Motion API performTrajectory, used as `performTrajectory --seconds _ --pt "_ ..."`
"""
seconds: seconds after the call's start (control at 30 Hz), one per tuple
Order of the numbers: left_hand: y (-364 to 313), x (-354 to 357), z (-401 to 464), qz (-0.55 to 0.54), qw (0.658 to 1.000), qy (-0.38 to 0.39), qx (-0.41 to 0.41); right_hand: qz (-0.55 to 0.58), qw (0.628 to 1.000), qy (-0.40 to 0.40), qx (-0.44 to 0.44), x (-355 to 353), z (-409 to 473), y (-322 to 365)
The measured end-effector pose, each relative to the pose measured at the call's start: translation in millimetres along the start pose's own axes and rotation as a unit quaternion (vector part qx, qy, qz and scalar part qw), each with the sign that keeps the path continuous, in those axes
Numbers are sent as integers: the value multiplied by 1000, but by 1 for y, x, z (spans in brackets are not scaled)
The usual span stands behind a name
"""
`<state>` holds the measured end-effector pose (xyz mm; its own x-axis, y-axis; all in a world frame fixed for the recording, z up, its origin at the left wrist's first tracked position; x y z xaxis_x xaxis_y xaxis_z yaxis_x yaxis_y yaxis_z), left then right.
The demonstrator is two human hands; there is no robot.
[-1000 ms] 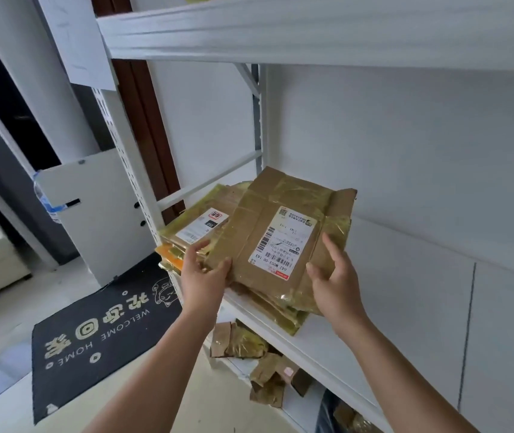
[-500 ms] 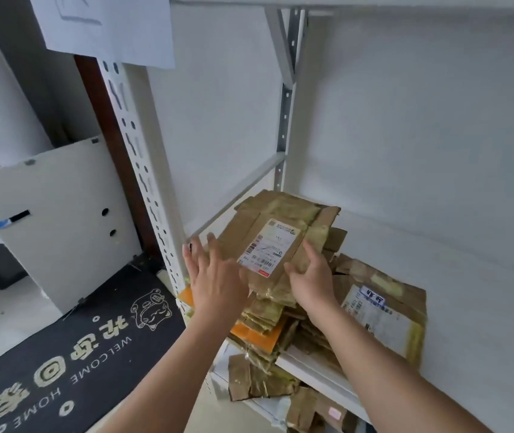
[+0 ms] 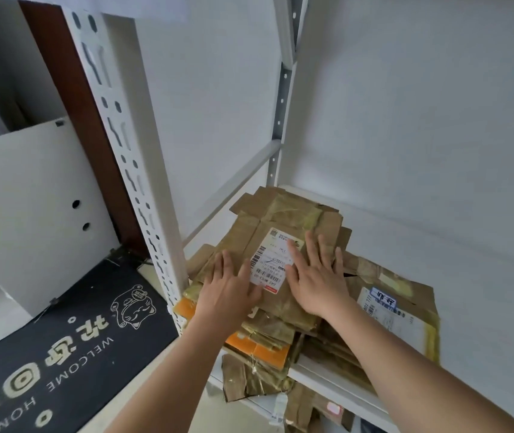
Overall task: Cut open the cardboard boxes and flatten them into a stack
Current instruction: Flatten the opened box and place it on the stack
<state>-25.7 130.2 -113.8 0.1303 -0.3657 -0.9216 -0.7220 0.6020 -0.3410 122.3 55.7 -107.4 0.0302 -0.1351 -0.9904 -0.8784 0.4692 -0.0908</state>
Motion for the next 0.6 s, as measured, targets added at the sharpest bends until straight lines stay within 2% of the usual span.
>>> performTrajectory --seconds 0.1,0.2,0.37,0.53,0.6 --pt "2 5 3 -16 1000 15 6 44 997 71 -5 18 9 -6" --pt "2 4 6 -9 1000 10 6 74 992 101 -4 23 13 -8" --pt "-2 8 7 20 1000 14 0 67 995 73 -6 32 11 -10" --pt "-8 3 5 47 998 27 -28 50 992 111 -14 20 11 -9" --pt "-15 -7 -1 82 996 15 -37 35 995 90 -24 5 2 -13"
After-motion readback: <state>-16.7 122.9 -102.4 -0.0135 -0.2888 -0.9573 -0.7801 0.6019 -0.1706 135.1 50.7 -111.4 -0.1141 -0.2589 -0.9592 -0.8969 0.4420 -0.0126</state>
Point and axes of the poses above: each hand's wrist, its own z-axis towards the middle knuckle, its own x-axis out of the palm, y = z × x, the point moved 6 cm from there along z, towards the middle knuckle, and after that the axes turned 9 degrees about -z, right-handed, at the moved point
